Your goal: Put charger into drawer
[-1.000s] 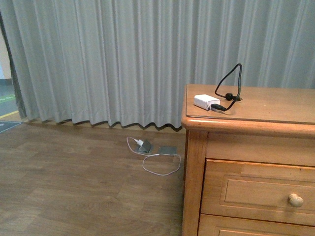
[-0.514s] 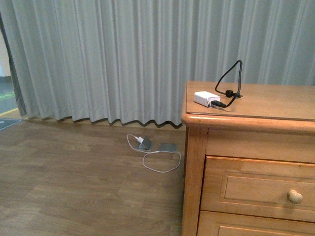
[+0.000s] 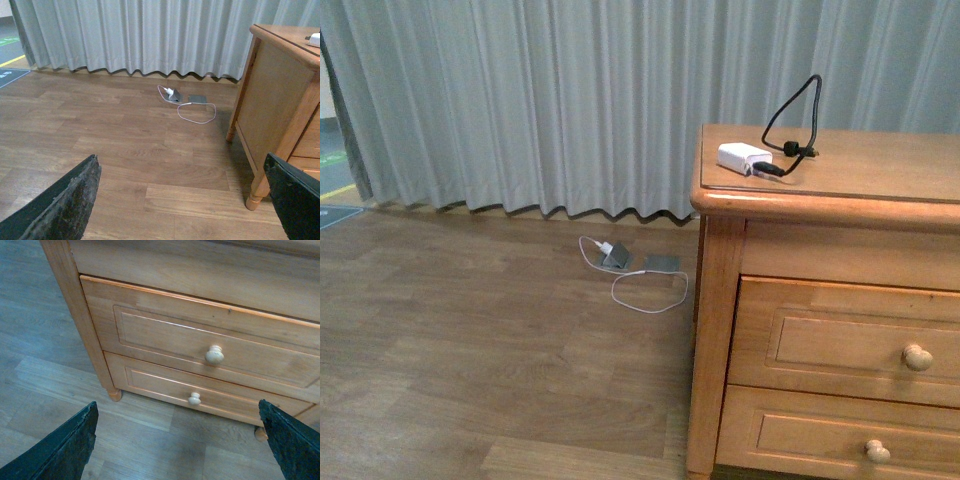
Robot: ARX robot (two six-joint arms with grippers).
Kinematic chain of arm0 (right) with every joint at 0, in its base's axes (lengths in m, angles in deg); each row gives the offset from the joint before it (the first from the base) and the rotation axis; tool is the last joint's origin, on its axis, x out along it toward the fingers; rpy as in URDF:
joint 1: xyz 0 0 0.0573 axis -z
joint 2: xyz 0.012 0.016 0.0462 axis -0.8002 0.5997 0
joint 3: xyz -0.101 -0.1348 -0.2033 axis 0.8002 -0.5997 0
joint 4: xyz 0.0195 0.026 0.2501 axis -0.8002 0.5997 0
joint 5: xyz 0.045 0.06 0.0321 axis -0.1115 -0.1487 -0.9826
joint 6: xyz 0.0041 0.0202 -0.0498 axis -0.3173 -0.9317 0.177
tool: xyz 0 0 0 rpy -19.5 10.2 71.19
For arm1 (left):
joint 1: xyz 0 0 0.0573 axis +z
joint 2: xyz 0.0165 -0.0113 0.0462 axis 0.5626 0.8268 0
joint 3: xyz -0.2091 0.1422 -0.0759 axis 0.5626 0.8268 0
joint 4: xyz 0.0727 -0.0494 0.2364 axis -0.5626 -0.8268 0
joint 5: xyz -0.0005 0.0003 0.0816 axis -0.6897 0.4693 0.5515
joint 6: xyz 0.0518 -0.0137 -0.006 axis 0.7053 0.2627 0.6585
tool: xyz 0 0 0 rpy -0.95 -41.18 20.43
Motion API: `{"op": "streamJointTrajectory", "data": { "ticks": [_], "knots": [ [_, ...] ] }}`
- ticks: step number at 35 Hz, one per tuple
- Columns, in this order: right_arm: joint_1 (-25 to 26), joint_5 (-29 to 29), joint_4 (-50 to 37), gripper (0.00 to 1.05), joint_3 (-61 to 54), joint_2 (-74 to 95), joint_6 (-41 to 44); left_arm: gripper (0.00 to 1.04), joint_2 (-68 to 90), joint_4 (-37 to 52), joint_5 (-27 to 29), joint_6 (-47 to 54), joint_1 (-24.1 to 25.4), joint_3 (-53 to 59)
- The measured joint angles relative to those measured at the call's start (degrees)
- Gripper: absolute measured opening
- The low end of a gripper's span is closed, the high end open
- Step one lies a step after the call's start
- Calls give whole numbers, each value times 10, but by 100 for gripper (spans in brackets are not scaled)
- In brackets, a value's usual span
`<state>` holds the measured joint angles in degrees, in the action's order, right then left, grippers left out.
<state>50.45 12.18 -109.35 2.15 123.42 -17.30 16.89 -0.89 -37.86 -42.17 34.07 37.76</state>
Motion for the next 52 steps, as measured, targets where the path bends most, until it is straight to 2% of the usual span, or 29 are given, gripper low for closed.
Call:
{"op": "streamJointTrajectory", "data": {
  "ticks": [9,16,27,44,46,52],
  "knots": [
    [-26,63,-134,96,129,272,-8,98,0,0,0,0,0,0],
    [-19,93,-187,96,206,395,-10,98,0,0,0,0,0,0],
    [2,112,-206,96,265,478,-11,98,0,0,0,0,0,0],
    [17,118,-210,96,279,513,-5,98,0,0,0,0,0,0],
    [17,123,-210,88,280,513,-4,98,0,0,0,0,0,0],
    [17,125,-215,54,280,515,-1,98,0,0,0,0,0,0]
  ]
}}
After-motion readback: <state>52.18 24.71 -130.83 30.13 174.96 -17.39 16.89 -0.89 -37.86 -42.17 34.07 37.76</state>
